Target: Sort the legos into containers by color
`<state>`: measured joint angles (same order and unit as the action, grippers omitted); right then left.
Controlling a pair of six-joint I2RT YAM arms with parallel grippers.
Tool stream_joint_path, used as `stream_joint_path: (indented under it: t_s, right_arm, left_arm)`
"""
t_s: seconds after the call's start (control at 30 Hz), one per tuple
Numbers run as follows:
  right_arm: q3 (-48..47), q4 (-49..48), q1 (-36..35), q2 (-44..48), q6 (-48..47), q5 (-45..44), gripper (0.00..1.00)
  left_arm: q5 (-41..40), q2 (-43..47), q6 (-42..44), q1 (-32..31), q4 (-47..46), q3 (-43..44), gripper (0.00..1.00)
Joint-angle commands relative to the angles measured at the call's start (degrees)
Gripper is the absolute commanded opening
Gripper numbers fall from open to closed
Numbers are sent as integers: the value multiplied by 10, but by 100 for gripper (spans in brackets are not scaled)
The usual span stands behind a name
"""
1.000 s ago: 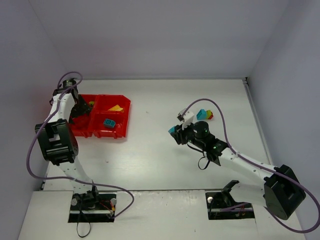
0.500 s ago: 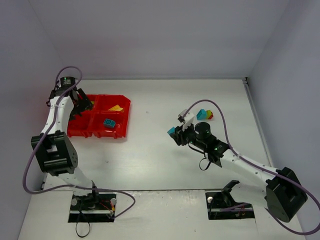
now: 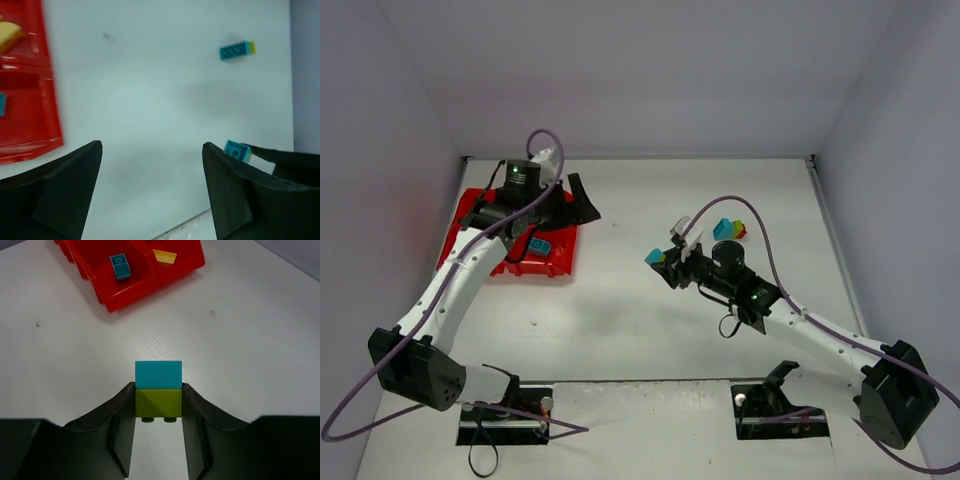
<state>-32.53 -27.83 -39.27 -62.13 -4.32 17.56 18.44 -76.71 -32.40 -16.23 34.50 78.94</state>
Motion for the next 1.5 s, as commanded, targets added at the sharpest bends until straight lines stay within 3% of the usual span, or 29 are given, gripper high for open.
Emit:
stream_joint_path:
  t_s: [0.0,0.3,0.77,0.93,1.0,1.03,1.1,1.17,1.2,1.27,1.33,1.4,1.47]
  right_arm:
    - [-53,-40,-11,-5,-29,24,0]
    - [-94,-26,-40,-38,-61,28,1]
    - [-104,-29,-43,-42,-68,27,0]
    - [-102,-31,-43,-40,-67,27,0]
    - [-99,-32,-43,-38,-66,25,0]
    - [-96,-35,-43,-34,-64,24,0]
    - [-93,-38,-43,-33,-64,24,0]
    - [-91,-39,-43,-32,-64,21,1]
    - [-90,-39,-43,-32,-64,19,1]
    - [-88,-38,-43,-31,-65,15,2]
    - [-86,-35,-43,-32,-65,11,9]
    - [-83,-31,-43,-33,-64,7,27]
    - [-82,-28,-43,-34,-63,2,33]
  left_arm:
    - [87,4,-21,-41,-65,-4,74]
    - [136,-13,-36,-128,-126,-25,75]
    - [138,-41,-31,-159,-122,-46,75]
    - [148,-51,-34,-164,-131,-48,69]
    - [153,-54,-39,-165,-139,-50,62]
    - [169,-54,-45,-165,-150,-52,53]
    - [173,-54,-49,-166,-157,-53,50]
    - [186,-55,-52,-166,-166,-55,35]
    - [188,-53,-53,-166,-166,-55,18]
    - [185,-50,-53,-166,-166,-56,7]
    - [187,-47,-55,-166,-167,-56,1]
    - [192,-46,-58,-166,-170,-57,0]
    - [196,-43,-59,-166,-172,-58,0]
